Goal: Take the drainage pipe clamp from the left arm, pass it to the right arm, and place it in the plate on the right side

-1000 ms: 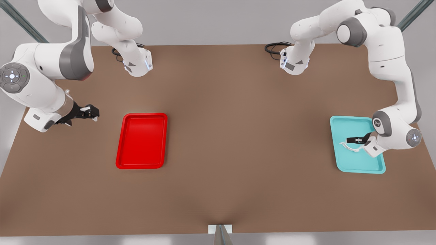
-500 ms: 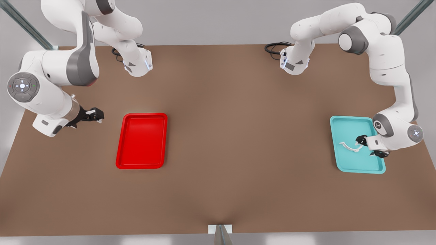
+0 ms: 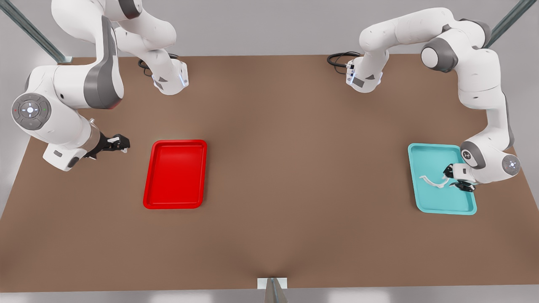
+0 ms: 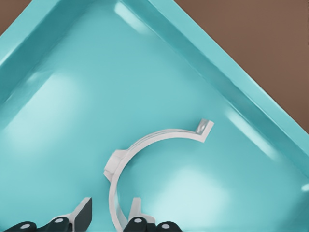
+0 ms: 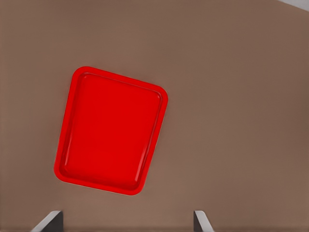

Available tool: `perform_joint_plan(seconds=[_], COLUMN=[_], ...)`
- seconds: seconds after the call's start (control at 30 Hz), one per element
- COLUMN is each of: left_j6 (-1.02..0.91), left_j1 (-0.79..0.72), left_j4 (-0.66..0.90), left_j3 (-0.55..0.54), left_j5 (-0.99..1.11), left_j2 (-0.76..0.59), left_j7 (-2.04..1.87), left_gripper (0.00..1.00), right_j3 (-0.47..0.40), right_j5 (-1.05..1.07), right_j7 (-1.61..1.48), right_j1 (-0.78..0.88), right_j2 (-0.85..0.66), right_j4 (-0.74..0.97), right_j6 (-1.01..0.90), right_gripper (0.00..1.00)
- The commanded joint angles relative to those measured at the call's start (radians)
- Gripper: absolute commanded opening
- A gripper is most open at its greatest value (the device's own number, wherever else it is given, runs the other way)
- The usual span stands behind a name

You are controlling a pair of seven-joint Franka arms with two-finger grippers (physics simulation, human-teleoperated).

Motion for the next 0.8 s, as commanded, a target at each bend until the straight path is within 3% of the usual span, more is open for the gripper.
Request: perform_joint_plan(seconds=[0.0,0.03,0.67,0.7,0.77], left_j6=[0.005,0.005,-0.018,-0.023,-0.064], left_j1=[0.000,0.000,0.014,0.012,0.011], left_j4=[0.002,0.002,0.000,0.000,0.002], left_j3=[0.000,0.000,0.026,0.026,0.026], left_j5=[0.001,0.003,0.006,0.006,0.007], left_j2=[0.000,0.002,0.014,0.014,0.014], left_j7=[0.106,0.089,0.066,0.065,0.010], left_gripper=[0.49,0.43,0.42,0.41,0.21], right_j3=[0.000,0.000,-0.002,-0.002,-0.002], right_j5=[-0.001,-0.007,-0.011,-0.011,-0.011], right_j7=[-0.005,-0.008,-0.005,-0.005,-0.005], right_j1=[0.000,0.000,-0.003,-0.003,-0.003], right_j2=[-0.003,-0.004,0.031,0.033,0.034], right_j4=[-0.001,0.002,0.009,0.009,0.009], right_j6=[-0.008,-0.011,0.015,0.015,0.018], right_gripper=[1.00,1.00,1.00,1.00,1.00])
